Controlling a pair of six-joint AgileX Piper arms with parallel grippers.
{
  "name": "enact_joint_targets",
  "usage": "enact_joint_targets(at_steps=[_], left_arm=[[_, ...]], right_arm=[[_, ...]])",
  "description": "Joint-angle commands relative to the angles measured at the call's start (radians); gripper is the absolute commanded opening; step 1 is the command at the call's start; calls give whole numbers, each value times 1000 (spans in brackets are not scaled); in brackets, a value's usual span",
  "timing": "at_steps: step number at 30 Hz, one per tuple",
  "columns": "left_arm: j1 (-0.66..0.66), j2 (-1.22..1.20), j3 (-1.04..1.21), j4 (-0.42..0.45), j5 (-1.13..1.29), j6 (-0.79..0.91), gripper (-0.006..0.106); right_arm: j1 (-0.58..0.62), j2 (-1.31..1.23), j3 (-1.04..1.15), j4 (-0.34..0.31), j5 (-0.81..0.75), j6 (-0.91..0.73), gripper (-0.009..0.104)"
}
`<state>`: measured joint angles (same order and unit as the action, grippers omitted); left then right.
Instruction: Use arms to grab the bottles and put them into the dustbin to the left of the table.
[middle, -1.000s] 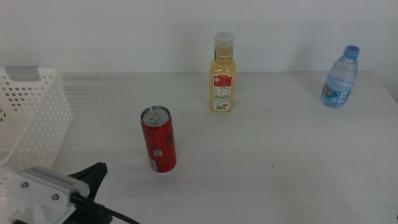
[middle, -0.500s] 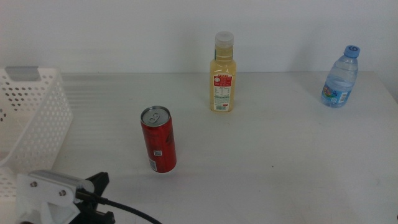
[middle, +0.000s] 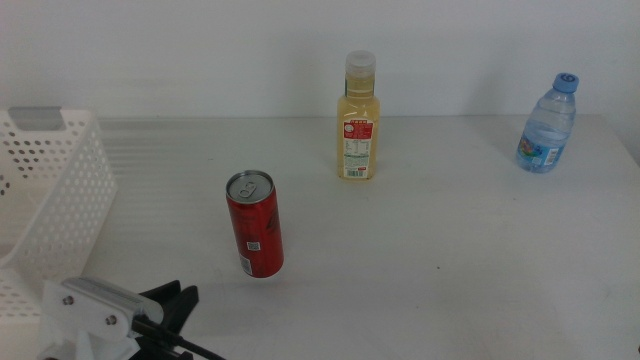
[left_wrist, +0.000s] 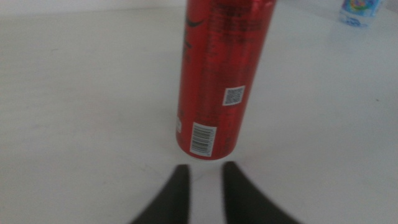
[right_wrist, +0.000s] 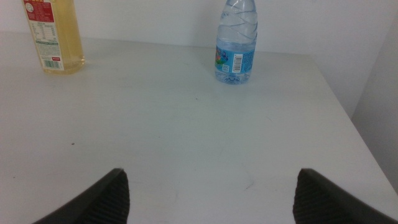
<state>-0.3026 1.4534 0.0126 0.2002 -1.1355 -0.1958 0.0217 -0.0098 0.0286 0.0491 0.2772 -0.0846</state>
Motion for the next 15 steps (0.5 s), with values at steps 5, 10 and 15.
enact_joint_targets(at_steps=[5, 10, 15], left_arm=[[-3, -14, 6, -11, -181, -5, 86], [-3, -14, -15, 46, -181, -22, 90], [-3, -5, -76, 89, -175, 29, 90]], right_arm=[[-5, -27, -9, -6, -69, -9, 70], [-5, -27, -9, -6, -69, -9, 70], [-5, -27, -9, -6, -69, -9, 70]])
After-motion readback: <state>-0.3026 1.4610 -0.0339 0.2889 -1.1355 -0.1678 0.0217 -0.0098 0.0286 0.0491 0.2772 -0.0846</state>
